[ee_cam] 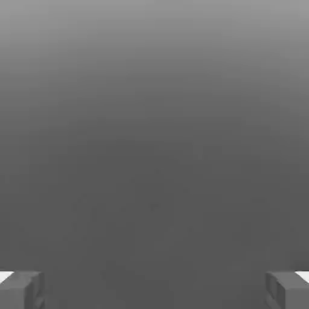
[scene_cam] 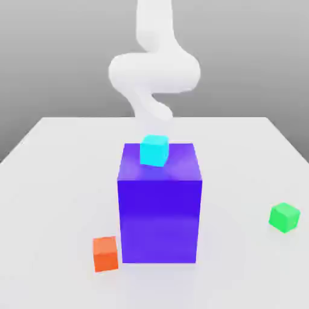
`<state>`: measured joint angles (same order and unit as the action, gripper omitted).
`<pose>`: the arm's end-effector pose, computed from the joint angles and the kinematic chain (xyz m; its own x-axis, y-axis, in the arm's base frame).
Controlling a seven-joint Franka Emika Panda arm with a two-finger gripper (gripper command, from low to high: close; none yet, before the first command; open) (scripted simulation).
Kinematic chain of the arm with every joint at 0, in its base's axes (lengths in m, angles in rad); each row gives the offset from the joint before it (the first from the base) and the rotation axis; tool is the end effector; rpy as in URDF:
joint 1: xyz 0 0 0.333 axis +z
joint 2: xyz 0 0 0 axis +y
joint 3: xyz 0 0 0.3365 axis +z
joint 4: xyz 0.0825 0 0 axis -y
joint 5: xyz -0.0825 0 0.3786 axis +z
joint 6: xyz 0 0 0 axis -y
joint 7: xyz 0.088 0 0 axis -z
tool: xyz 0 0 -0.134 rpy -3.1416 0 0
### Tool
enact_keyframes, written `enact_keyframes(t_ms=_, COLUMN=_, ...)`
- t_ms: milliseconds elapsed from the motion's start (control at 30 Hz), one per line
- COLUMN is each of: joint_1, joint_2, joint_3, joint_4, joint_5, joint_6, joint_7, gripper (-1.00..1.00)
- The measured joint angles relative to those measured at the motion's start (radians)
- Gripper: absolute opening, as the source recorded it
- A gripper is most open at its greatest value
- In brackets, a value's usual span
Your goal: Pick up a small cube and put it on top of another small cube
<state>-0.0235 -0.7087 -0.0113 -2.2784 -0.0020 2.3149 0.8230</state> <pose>0.3774 -0.0148 0.6863 0.4759 -0.7513 0.4572 -0.5603 -0.6597 -0.5008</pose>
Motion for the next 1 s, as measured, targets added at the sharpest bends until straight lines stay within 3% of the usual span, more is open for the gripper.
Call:
enact_keyframes(t_ms=500, joint_1=-0.118, joint_2=0.549, joint_3=-0.104, joint_4=0.130, joint_5=0.018, joint_6=0.090, joint_7=0.116, gripper=0.00)
enact_keyframes(t_ms=1000, joint_1=-0.275, joint_2=1.100, joint_3=-0.175, joint_4=0.260, joint_5=0.136, joint_6=0.174, joint_7=0.164, gripper=0.00)
